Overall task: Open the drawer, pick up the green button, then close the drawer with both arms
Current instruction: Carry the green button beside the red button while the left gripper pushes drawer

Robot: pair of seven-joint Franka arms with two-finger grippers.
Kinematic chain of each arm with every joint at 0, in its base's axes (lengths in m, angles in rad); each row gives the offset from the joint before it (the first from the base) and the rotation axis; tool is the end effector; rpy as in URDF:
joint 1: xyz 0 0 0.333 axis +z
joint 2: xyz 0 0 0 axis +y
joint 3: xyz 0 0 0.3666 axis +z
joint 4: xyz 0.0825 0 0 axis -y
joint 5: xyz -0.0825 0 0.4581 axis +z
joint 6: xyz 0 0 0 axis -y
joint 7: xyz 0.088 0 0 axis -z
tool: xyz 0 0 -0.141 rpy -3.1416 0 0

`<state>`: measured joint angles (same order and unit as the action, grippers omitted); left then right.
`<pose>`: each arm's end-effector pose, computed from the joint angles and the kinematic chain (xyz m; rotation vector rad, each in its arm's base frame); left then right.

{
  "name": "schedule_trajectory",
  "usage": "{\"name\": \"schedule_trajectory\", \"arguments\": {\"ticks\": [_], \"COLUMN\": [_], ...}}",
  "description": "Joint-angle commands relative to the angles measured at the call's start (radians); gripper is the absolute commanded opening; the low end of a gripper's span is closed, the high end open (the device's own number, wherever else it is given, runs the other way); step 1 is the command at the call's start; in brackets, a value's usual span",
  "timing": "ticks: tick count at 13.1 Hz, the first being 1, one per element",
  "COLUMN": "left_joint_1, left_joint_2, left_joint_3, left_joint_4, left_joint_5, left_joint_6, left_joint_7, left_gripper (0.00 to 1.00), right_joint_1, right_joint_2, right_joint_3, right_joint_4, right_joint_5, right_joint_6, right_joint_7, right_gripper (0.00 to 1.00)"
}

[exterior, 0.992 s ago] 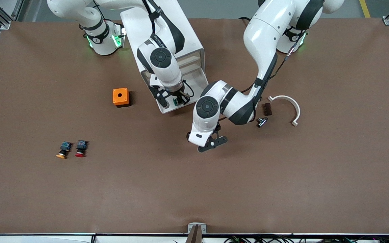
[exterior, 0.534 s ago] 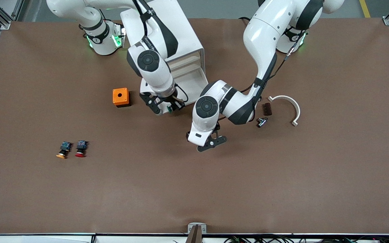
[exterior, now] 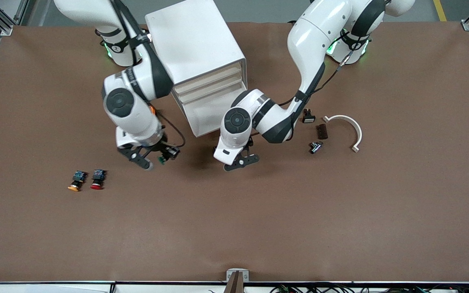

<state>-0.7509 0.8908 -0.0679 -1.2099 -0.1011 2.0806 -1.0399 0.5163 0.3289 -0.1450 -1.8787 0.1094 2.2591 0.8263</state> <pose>0.5918 -0.6234 0.1982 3.0328 0.4522 -0.1902 0.6571 0.2669 0.3132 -2.9761 0.7809 -0.0366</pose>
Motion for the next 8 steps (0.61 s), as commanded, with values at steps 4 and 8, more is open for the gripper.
{"name": "schedule_trajectory", "arguments": {"ticks": [4, 8], "left_joint_1": [-0.001, 0.004], "left_joint_2": [-0.015, -0.018], "left_joint_3": [-0.084, -0.145], "left_joint_4": [-0.062, -0.082], "left_joint_5": [0.001, 0.0], "left_joint_6": [0.012, 0.009], "left_joint_7": [0.014, 0.015], "left_gripper": [1.0, 1.0], "right_joint_1": [-0.234, -0.32], "right_joint_2": [0.08, 0.172], "right_joint_3": [0.019, 0.021], "right_joint_4": [0.078, 0.121], "right_joint_5": [-0.001, 0.003], "right_joint_6": [-0.01, -0.006], "right_joint_7": [-0.482, -0.714], "right_gripper": [0.0, 0.0]}}
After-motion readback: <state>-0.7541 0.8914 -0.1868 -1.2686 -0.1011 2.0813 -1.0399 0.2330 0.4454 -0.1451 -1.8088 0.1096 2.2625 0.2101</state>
